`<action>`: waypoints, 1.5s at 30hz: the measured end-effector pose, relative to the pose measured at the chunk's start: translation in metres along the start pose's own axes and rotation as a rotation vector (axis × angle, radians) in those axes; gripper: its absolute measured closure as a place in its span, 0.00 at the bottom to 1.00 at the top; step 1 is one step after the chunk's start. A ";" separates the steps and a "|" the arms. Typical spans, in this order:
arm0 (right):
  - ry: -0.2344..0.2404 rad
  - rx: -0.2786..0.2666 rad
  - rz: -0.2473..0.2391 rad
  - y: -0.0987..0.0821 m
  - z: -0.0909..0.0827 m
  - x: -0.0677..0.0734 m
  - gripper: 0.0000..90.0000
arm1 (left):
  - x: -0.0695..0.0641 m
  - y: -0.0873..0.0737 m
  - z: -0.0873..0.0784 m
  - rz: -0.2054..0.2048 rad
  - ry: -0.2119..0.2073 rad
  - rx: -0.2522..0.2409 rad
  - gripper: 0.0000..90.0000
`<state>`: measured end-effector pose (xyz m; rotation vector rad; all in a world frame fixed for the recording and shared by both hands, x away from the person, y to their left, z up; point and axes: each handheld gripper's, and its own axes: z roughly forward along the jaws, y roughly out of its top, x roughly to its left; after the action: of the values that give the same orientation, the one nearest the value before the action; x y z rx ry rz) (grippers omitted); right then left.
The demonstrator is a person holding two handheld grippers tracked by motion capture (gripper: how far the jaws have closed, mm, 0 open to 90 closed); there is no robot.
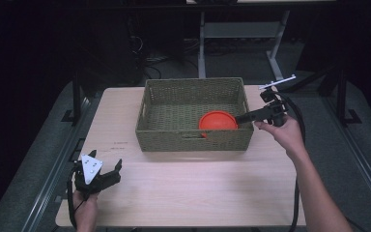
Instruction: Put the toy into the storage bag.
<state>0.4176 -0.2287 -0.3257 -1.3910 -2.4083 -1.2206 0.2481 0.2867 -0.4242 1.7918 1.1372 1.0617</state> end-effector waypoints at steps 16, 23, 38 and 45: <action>0.012 -0.036 -0.034 -0.032 -0.018 0.009 0.30 | 0.000 0.000 0.000 0.002 0.002 0.001 0.14; 0.007 -0.051 -0.036 -0.048 -0.025 0.009 0.30 | -0.001 0.000 -0.001 0.003 0.002 0.001 0.14; 0.026 -0.059 -0.041 -0.093 -0.029 0.012 0.29 | -0.001 0.000 -0.002 -0.011 0.015 -0.003 0.14; 0.047 -0.053 -0.031 -0.120 -0.022 0.007 0.29 | -0.002 0.000 -0.001 -0.009 0.010 -0.005 0.14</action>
<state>0.3156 -0.2700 -0.3785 -1.3278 -2.3917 -1.3178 0.2468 0.2851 -0.4244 1.7780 1.1467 1.0682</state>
